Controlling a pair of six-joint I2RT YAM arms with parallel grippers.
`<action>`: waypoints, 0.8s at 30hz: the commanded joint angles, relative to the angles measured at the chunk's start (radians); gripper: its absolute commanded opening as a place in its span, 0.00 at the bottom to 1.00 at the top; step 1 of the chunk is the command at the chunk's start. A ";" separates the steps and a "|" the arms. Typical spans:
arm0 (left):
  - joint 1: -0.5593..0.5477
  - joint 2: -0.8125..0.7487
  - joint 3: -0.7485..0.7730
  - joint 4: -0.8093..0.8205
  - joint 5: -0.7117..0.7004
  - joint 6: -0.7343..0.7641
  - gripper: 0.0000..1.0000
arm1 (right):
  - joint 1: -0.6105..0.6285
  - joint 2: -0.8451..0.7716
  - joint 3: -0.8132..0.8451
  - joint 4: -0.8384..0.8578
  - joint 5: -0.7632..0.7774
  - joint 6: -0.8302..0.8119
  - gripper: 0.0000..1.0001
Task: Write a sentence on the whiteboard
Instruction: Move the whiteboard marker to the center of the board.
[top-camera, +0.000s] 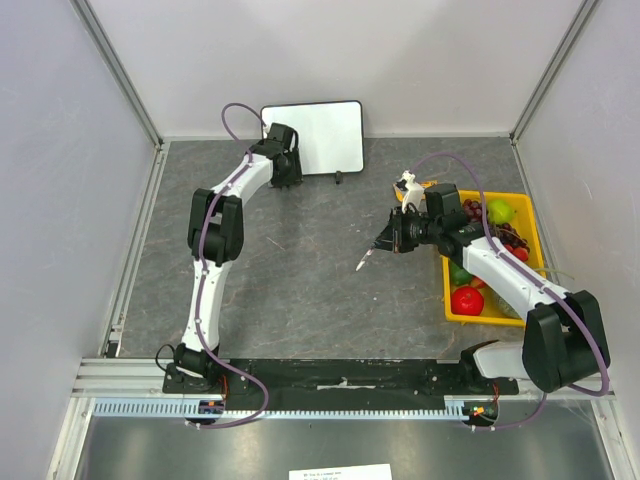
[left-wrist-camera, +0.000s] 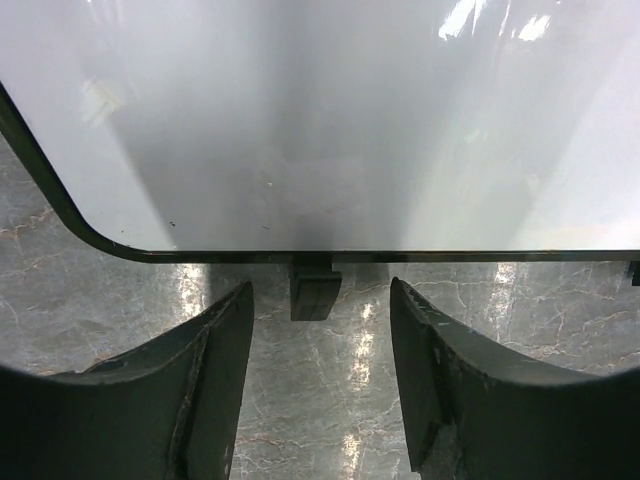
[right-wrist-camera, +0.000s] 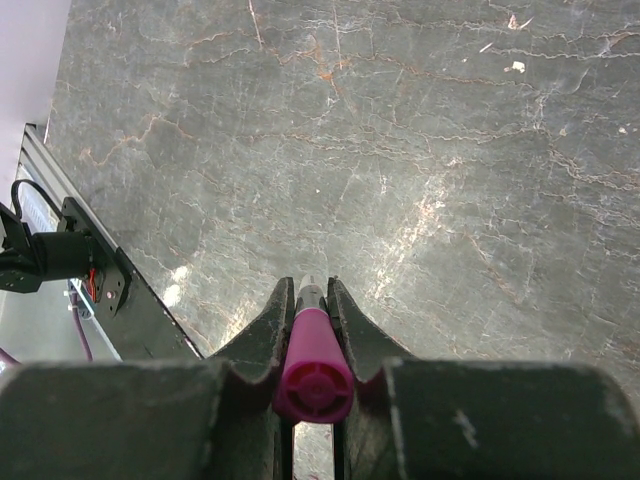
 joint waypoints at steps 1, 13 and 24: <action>0.005 0.035 0.050 -0.041 -0.036 0.034 0.61 | -0.007 0.004 0.045 0.024 -0.019 -0.004 0.00; 0.005 0.097 0.151 -0.113 -0.068 0.089 0.41 | -0.008 0.007 0.065 0.022 -0.031 0.009 0.00; 0.002 0.065 0.121 -0.124 -0.046 0.109 0.02 | -0.010 0.004 0.073 0.017 -0.040 0.015 0.00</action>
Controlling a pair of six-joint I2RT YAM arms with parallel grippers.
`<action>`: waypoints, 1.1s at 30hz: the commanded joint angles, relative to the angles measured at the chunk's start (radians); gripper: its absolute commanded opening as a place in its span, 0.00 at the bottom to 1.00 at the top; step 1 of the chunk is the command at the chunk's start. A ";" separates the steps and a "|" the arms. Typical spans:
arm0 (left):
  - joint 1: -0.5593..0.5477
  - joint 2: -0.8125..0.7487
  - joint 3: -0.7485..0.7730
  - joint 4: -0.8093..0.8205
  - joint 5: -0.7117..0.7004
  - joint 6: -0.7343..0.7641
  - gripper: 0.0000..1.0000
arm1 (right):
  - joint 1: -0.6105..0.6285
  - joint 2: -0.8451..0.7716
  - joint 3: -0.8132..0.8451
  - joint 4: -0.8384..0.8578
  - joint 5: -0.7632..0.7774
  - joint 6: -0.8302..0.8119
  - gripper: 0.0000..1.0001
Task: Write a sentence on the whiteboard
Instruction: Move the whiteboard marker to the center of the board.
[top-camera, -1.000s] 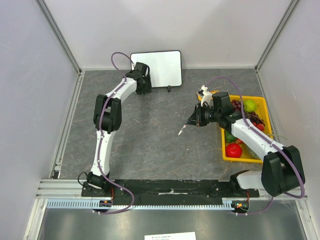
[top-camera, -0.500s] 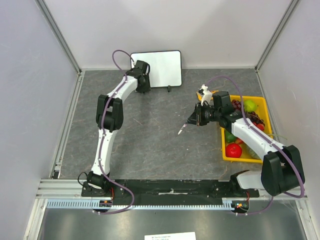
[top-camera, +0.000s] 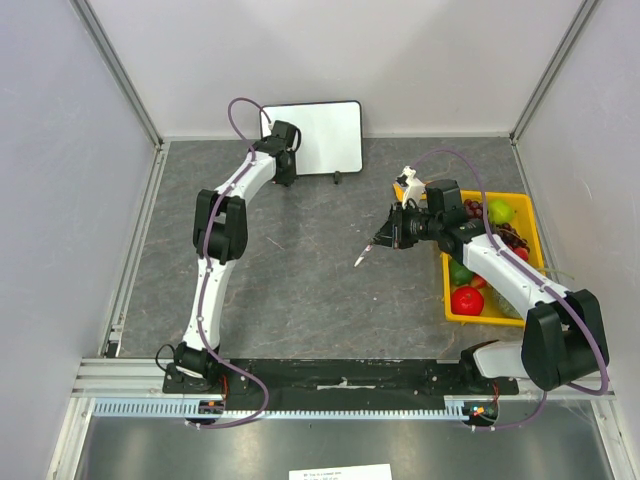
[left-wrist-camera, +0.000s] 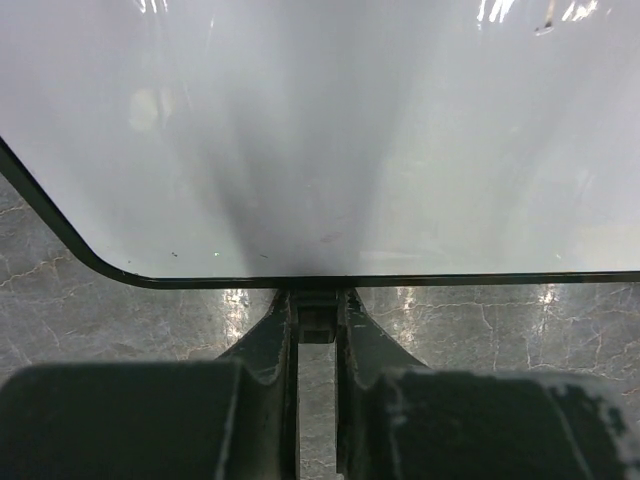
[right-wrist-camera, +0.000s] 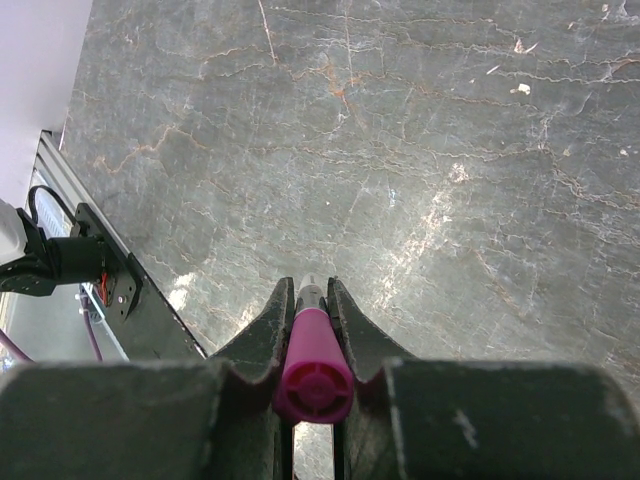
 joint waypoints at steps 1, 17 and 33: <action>0.004 -0.011 -0.013 -0.044 0.003 0.029 0.02 | -0.004 -0.008 0.041 0.020 -0.022 0.009 0.00; -0.060 -0.270 -0.462 0.114 0.006 -0.028 0.02 | -0.004 -0.106 -0.004 0.010 -0.019 0.023 0.00; -0.265 -0.551 -0.856 0.186 -0.089 -0.188 0.02 | -0.002 -0.223 -0.057 -0.006 -0.004 0.041 0.00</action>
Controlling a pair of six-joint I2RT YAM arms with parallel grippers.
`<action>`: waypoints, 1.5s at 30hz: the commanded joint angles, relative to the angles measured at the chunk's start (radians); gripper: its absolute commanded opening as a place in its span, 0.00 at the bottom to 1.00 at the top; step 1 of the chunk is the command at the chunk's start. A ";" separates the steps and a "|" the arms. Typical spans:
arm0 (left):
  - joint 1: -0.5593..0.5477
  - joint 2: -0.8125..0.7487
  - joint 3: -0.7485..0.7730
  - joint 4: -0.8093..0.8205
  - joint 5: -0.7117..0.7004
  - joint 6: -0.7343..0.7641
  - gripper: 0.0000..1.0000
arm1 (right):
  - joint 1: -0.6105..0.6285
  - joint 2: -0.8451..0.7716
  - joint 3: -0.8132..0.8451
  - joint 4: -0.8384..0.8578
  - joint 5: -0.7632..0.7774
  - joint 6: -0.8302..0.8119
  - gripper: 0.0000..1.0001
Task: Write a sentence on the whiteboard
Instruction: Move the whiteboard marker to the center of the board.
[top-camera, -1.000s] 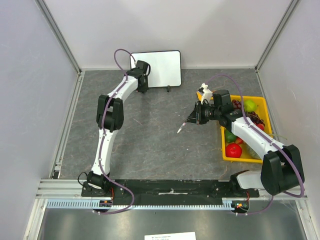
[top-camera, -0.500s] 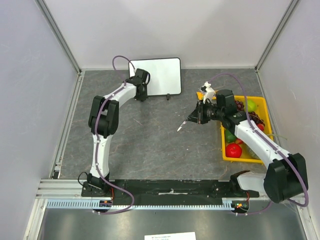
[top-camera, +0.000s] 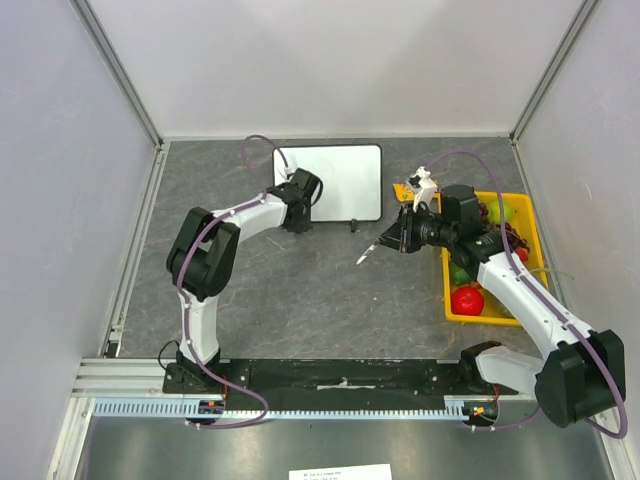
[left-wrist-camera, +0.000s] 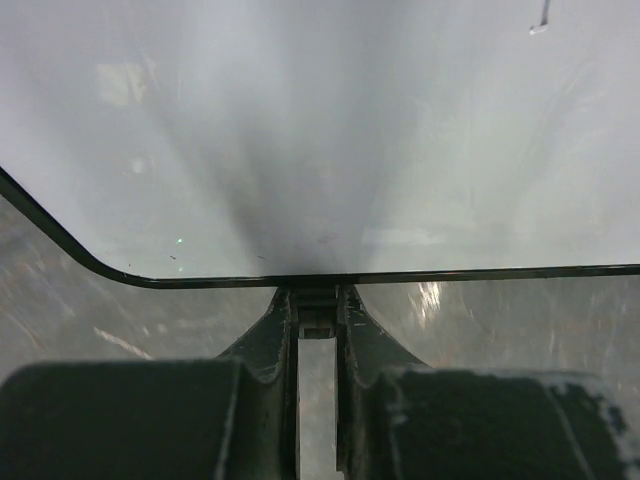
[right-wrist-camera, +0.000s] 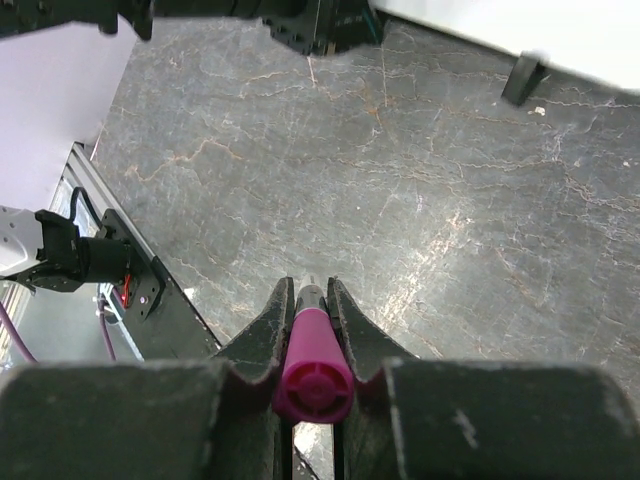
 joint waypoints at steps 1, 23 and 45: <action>-0.071 -0.108 -0.111 -0.034 -0.012 -0.088 0.02 | -0.003 -0.054 -0.018 0.005 0.000 0.013 0.00; -0.306 -0.363 -0.442 -0.149 -0.098 -0.380 0.02 | -0.003 -0.080 -0.051 -0.002 0.013 0.009 0.00; -0.506 -0.475 -0.505 -0.249 -0.112 -0.604 0.02 | -0.003 -0.106 -0.074 -0.001 0.021 0.018 0.00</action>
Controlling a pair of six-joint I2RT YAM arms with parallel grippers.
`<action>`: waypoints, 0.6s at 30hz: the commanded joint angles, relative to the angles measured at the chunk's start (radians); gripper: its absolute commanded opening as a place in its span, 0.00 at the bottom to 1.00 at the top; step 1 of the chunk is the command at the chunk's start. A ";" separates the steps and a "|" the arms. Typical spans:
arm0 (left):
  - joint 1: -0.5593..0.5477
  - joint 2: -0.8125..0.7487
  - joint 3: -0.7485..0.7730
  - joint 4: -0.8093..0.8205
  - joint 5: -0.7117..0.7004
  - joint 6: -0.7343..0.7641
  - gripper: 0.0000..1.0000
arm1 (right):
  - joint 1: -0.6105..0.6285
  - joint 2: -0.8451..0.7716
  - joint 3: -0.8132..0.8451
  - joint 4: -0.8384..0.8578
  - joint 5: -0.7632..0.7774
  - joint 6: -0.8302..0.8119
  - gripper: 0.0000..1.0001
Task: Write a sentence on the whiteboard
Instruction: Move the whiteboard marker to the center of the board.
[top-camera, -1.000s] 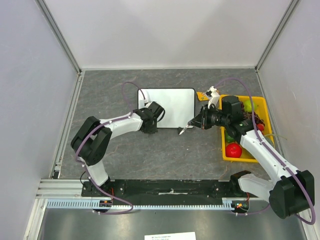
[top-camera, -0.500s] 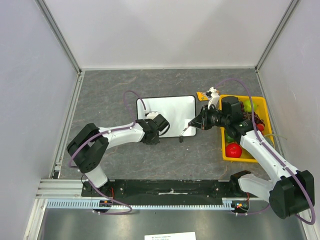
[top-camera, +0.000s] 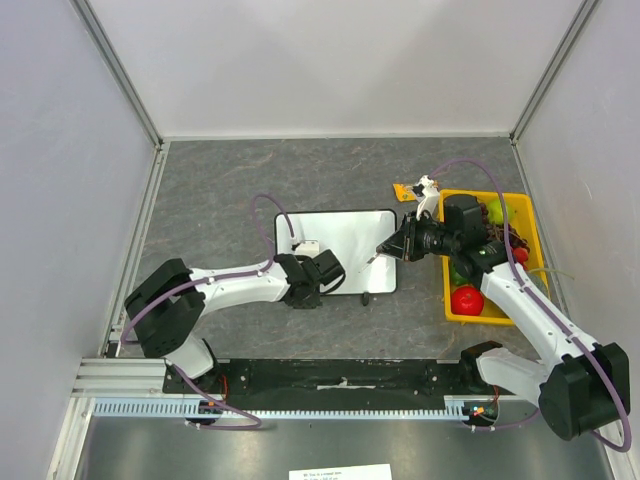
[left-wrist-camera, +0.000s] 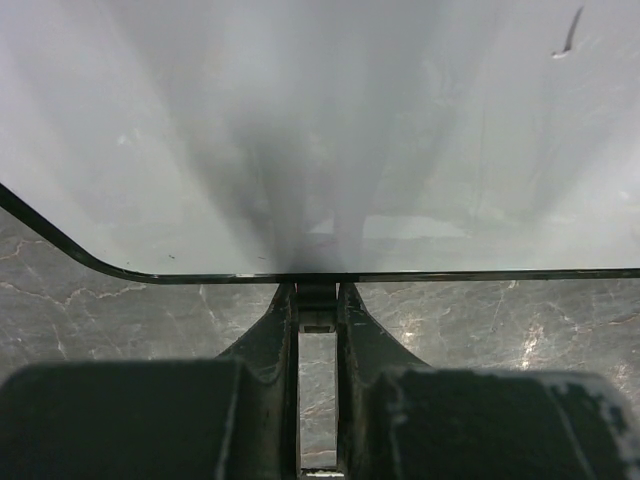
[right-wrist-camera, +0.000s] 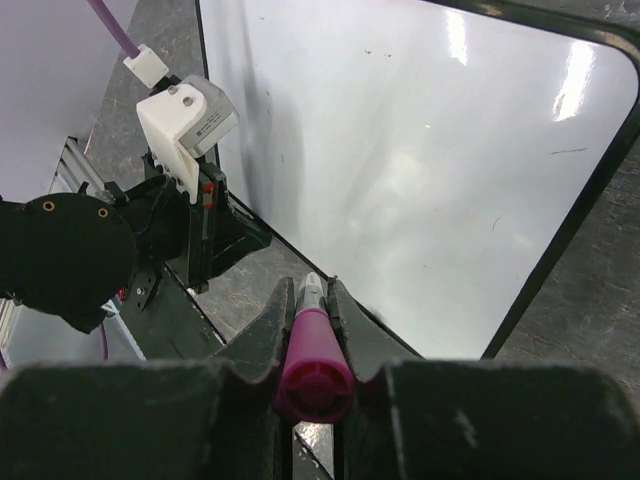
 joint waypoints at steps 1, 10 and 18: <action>-0.031 -0.027 -0.006 -0.037 0.007 -0.068 0.02 | -0.003 -0.026 -0.008 0.015 0.005 0.008 0.00; -0.088 -0.013 -0.009 -0.002 0.047 -0.091 0.02 | -0.005 -0.026 -0.012 0.015 0.005 0.006 0.00; -0.145 0.029 0.019 0.000 0.078 -0.110 0.02 | -0.003 -0.017 -0.005 0.015 0.001 0.003 0.00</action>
